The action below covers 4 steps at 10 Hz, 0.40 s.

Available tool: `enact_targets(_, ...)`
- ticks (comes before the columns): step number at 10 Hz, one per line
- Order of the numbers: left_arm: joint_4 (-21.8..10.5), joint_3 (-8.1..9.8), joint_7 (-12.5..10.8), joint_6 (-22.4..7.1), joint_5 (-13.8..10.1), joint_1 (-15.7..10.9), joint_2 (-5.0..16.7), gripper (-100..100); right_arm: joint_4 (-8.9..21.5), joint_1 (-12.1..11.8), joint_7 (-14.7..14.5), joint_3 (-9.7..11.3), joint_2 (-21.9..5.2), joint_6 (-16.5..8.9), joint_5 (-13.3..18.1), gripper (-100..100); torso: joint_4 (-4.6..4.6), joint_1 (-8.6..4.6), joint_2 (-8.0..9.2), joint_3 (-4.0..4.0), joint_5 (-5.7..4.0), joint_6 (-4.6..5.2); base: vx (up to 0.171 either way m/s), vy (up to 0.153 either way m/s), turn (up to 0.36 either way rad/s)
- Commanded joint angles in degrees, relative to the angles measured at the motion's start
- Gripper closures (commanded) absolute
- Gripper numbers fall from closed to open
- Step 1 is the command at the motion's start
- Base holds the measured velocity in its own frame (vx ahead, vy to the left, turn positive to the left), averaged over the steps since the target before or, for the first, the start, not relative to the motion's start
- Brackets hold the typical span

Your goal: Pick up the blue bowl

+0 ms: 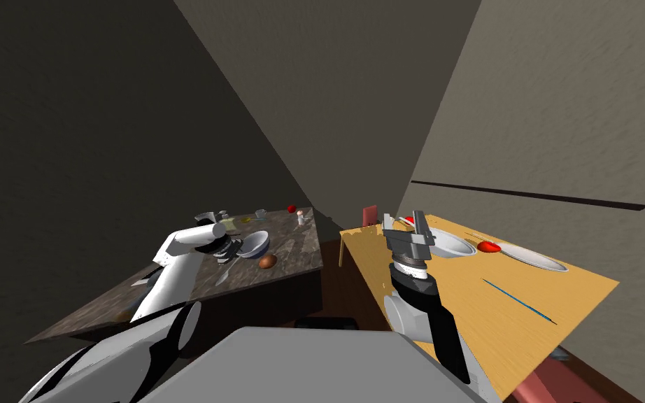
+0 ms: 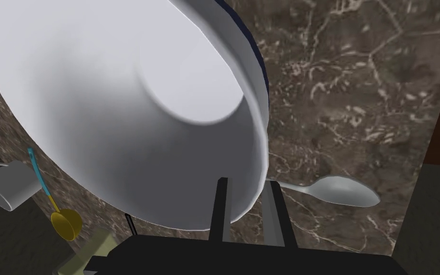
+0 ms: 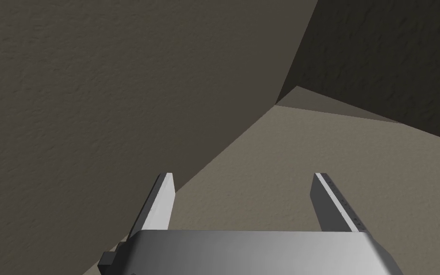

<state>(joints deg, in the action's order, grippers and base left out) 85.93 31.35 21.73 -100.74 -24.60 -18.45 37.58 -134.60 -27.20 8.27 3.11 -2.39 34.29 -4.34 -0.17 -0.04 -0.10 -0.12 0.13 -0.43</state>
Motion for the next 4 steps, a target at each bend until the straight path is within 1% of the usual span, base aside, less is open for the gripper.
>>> enact_targets(1, 0.7, 1.69, 2.2, -1.1, 0.1, 0.2, -0.1, 100, 0.0, 0.0, 0.0, 0.0, 0.0, 0.0, 0.0, 0, 0.00, 0.00, 0.00, 0.00, 0.00, 0.00, 0.063, -0.058, 0.105)
enact_targets(2, 1.2, 2.70, 3.5, -1.8, 0.1, 0.4, -0.3, 100, 0.0, 0.0, 0.0, 0.0, 0.0, 0.0, 0.0, 0, 0.02, -0.01, 0.06, 0.04, -0.01, -0.02, 0.078, -0.061, 0.098)
enact_targets(3, 0.9, 2.08, 2.6, -1.3, 0.0, 0.4, -0.2, 100, 0.0, 0.0, 0.0, 0.0, 0.0, 0.0, 0.0, 0, 0.03, -0.03, 0.04, 0.03, -0.02, 0.00, 0.037, -0.027, 0.028)
enact_targets(4, 1.0, 2.20, 2.9, -1.5, 0.1, 0.4, -0.2, 0, 0.0, 0.0, 0.0, 0.0, 0.0, 0.0, 0.0, 0, 0.05, 0.05, 0.13, 0.08, -0.01, 0.04, 0.000, 0.000, 0.000)
